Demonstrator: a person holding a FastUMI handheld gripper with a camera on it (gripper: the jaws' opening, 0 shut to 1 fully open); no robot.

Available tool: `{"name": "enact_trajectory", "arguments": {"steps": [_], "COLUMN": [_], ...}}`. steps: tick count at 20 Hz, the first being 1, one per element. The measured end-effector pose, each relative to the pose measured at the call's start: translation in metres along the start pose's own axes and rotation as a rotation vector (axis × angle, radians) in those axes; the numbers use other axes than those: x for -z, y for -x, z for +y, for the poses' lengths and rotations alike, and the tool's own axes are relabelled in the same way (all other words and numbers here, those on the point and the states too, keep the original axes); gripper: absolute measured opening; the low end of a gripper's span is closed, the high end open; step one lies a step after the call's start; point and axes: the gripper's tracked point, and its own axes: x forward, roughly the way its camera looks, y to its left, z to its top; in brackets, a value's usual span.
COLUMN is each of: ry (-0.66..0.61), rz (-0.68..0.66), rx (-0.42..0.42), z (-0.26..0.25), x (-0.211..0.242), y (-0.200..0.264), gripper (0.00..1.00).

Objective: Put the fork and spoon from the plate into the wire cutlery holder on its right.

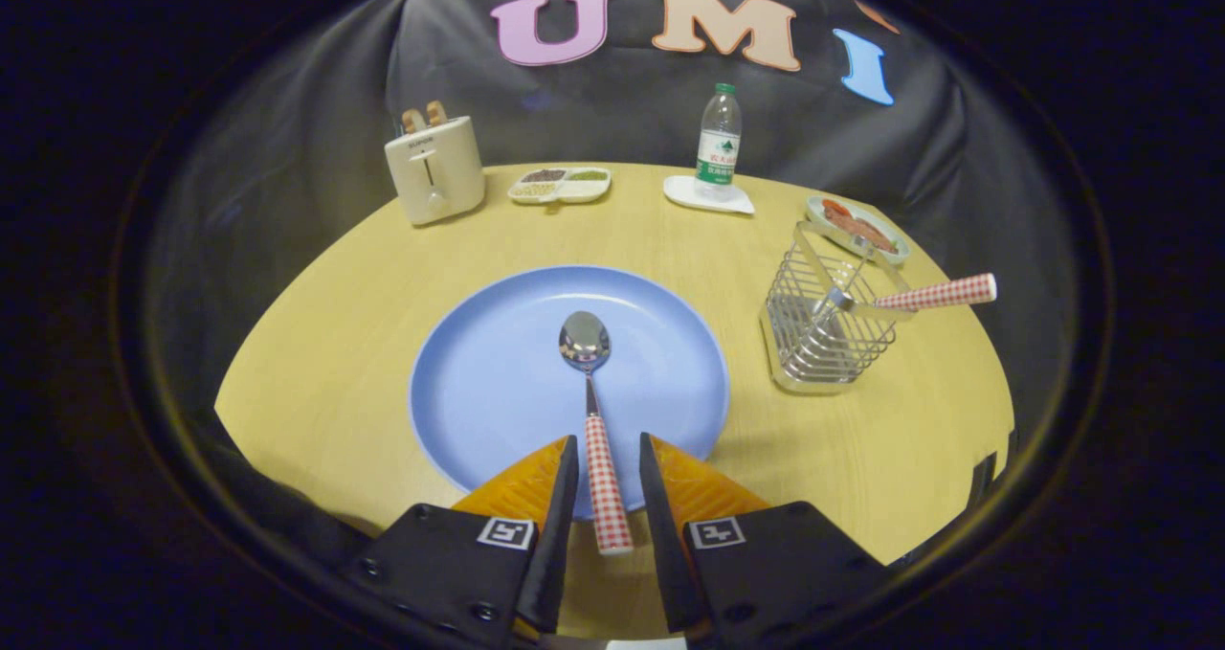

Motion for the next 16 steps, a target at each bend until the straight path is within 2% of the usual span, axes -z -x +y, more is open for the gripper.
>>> {"name": "enact_trajectory", "arguments": {"steps": [4, 7, 12, 16], "ry": [0.064, 0.097, 0.103, 0.071], "rz": [0.058, 0.081, 0.075, 0.093], "rx": [-0.004, -0.034, -0.052, -0.036], "z": [0.005, 0.013, 0.014, -0.010], "x": [0.007, 0.003, -0.014, -0.038], "y": [-0.006, -0.011, 0.010, 0.035], "gripper": [0.21, 0.08, 0.08, 0.08]}}
